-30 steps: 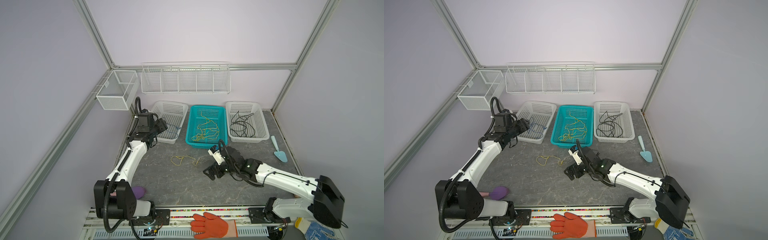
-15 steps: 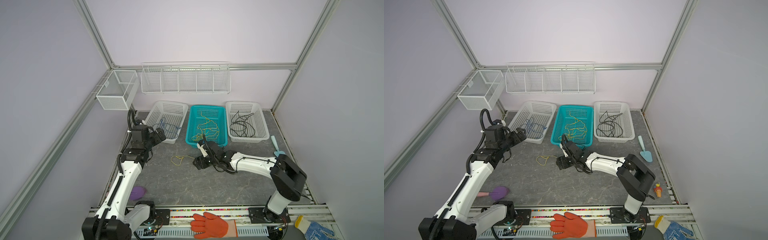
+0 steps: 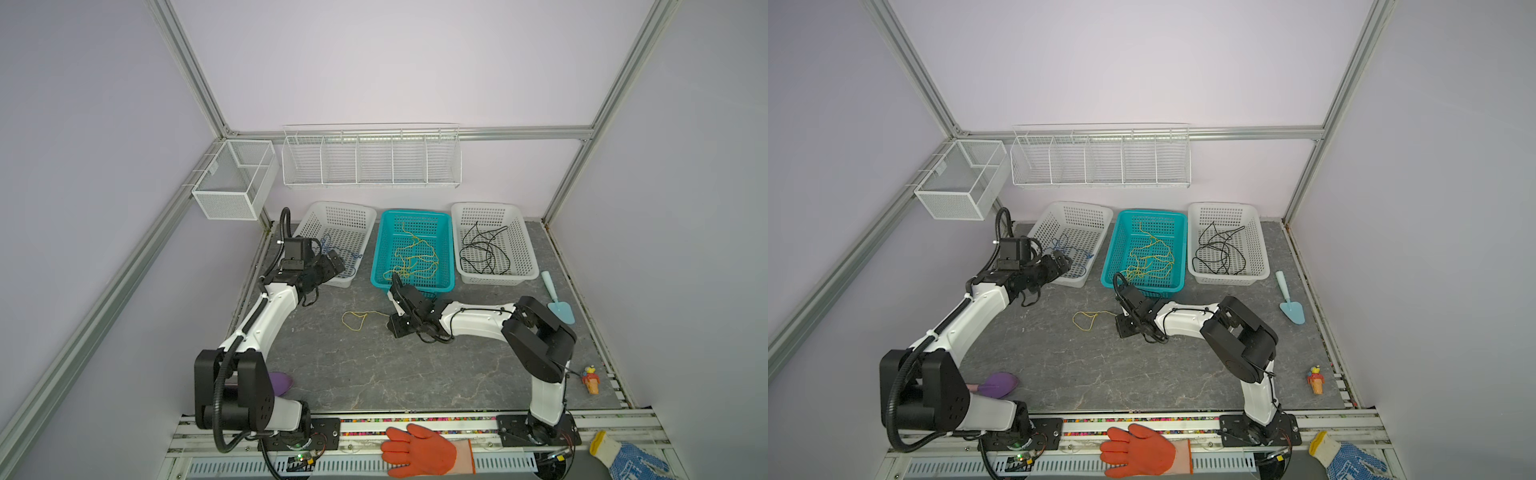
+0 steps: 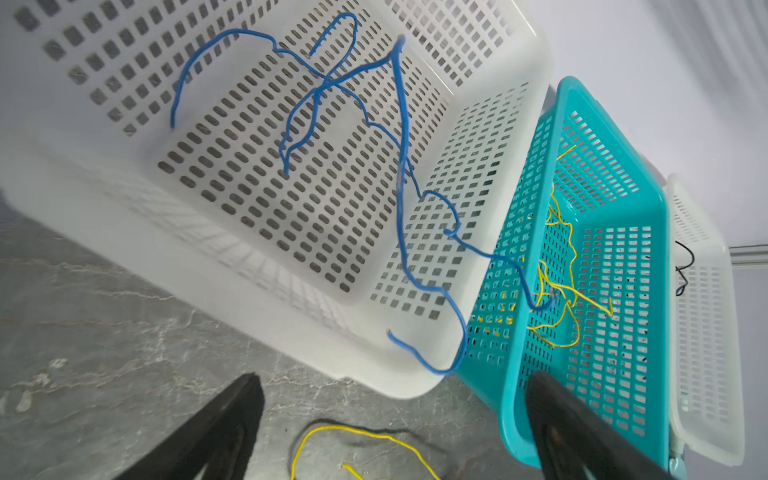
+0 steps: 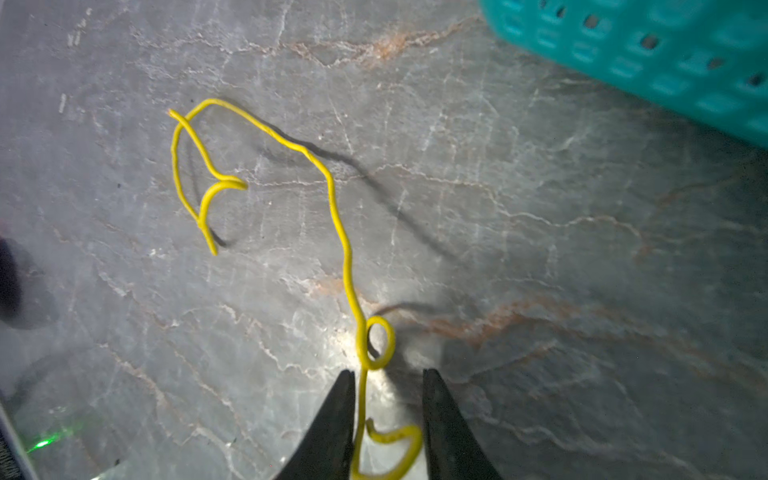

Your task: Untangle the cables

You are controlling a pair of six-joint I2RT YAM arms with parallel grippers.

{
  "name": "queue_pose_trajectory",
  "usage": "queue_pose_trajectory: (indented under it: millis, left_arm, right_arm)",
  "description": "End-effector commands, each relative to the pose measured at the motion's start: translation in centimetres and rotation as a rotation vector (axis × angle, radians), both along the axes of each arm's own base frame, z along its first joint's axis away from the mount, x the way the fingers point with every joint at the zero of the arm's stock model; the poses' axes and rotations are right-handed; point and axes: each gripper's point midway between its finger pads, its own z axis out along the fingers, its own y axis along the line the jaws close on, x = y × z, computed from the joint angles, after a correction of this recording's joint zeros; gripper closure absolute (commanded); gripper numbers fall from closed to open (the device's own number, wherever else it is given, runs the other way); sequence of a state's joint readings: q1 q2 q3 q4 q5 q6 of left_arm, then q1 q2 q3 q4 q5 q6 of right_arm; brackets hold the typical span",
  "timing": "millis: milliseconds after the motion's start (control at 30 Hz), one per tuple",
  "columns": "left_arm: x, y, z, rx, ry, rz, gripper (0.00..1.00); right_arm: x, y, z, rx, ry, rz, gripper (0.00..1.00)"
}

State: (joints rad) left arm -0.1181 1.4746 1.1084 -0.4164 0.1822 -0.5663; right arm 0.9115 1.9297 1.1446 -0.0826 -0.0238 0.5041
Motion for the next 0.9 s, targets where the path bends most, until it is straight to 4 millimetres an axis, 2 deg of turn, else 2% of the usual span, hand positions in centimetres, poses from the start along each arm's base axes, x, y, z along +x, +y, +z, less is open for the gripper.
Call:
queue_pose_trajectory:
  millis: [0,200,400,600,867]
  left_arm:
    - [2.2,-0.4,1.0,-0.027,-0.004,0.009,0.01]
    - [6.3,0.1,-0.1,0.017,0.032,0.048,0.00]
    - [8.9,0.4,-1.8,0.053,0.069,0.067,0.00]
    - [10.4,-0.1,-2.3,0.017,0.068,0.082,0.01]
    - [12.8,0.1,-2.8,0.035,0.078,0.107,0.01]
  right_arm:
    - [0.5,0.5,0.4,0.018,-0.007,-0.005,0.81]
    - [0.1,0.3,1.5,0.036,-0.013,0.012,0.93]
    - [-1.3,-0.3,4.0,0.092,-0.032,0.034,0.94]
    - [-2.4,-1.5,7.4,0.129,-0.080,0.050,0.94]
    - [-2.3,-4.6,14.2,0.127,-0.223,0.035,0.94]
